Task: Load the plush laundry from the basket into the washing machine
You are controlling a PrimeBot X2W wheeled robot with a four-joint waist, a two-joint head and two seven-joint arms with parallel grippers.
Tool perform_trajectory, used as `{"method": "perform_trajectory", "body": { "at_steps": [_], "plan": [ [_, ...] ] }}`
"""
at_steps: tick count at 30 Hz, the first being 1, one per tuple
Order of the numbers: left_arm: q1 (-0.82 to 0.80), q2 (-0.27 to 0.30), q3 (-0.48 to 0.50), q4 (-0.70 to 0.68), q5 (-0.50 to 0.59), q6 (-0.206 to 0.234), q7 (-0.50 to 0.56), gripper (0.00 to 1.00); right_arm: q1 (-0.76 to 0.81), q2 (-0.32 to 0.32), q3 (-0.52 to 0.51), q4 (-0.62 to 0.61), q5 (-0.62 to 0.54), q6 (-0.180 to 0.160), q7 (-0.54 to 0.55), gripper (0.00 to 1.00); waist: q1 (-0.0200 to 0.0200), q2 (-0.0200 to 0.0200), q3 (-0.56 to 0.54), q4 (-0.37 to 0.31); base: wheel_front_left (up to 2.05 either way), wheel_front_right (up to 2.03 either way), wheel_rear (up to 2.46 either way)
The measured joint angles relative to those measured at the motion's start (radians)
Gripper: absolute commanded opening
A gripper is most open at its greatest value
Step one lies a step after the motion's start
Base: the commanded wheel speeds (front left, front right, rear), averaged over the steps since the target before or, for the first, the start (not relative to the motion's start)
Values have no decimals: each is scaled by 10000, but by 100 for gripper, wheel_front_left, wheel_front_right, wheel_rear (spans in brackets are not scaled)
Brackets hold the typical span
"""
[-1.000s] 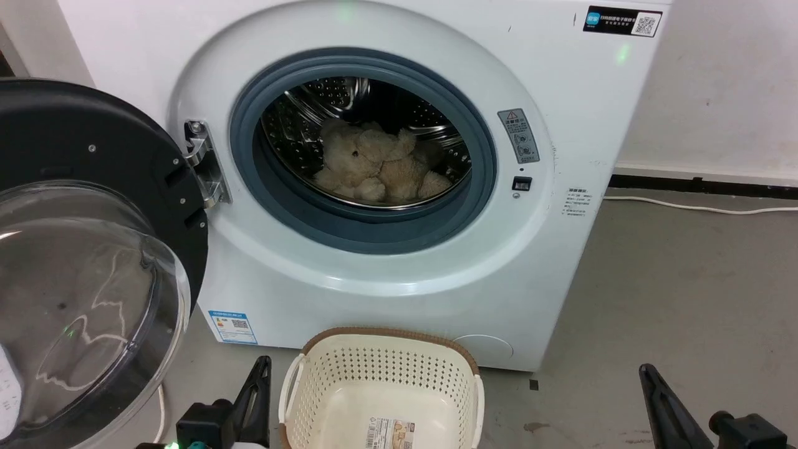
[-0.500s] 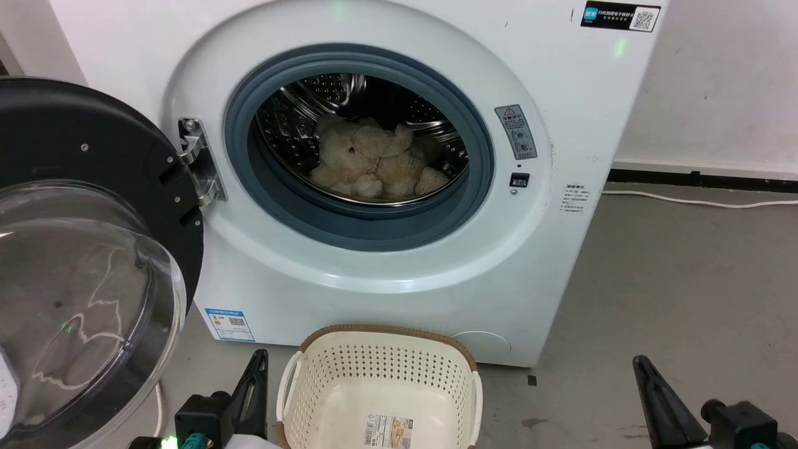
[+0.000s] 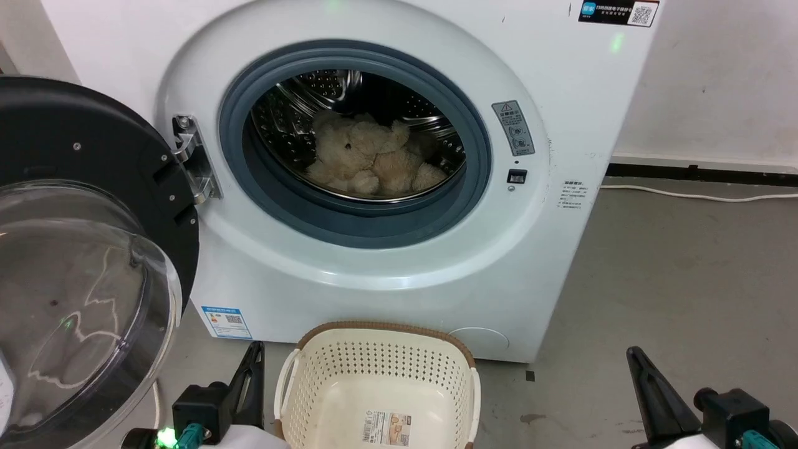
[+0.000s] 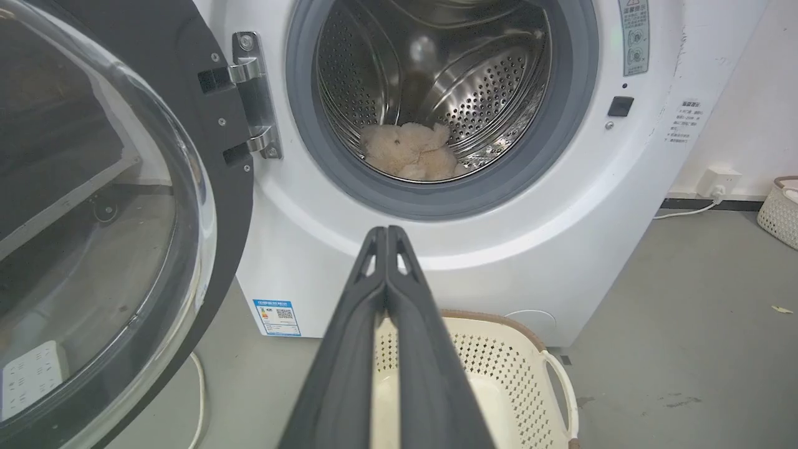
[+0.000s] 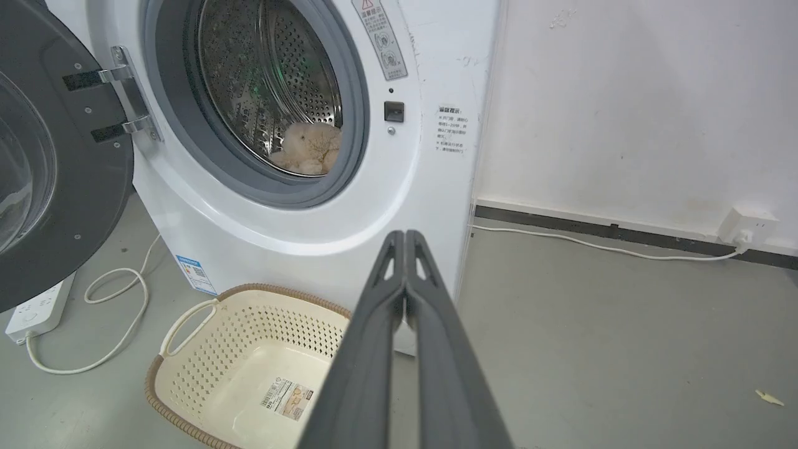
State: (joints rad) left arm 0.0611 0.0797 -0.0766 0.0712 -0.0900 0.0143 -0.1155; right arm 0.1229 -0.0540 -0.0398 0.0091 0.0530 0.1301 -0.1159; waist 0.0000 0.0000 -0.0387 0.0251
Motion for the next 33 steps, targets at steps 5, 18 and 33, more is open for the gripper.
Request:
{"method": "perform_trajectory", "body": {
  "at_steps": [5,18,33],
  "plan": [
    [-14,-15,71,-50,63,-2,104,0,-114,0,38,-6,-50,0,96,0,0,0,35,-22,0,0,0],
    [-173,-56,249,-205,286,-44,362,0,-348,0,123,-12,-174,0,357,0,0,0,125,-81,0,0,0],
    [-258,-127,428,-384,464,-84,650,0,-613,0,213,-21,-276,0,675,0,0,0,229,-148,0,0,0]
  ]
}}
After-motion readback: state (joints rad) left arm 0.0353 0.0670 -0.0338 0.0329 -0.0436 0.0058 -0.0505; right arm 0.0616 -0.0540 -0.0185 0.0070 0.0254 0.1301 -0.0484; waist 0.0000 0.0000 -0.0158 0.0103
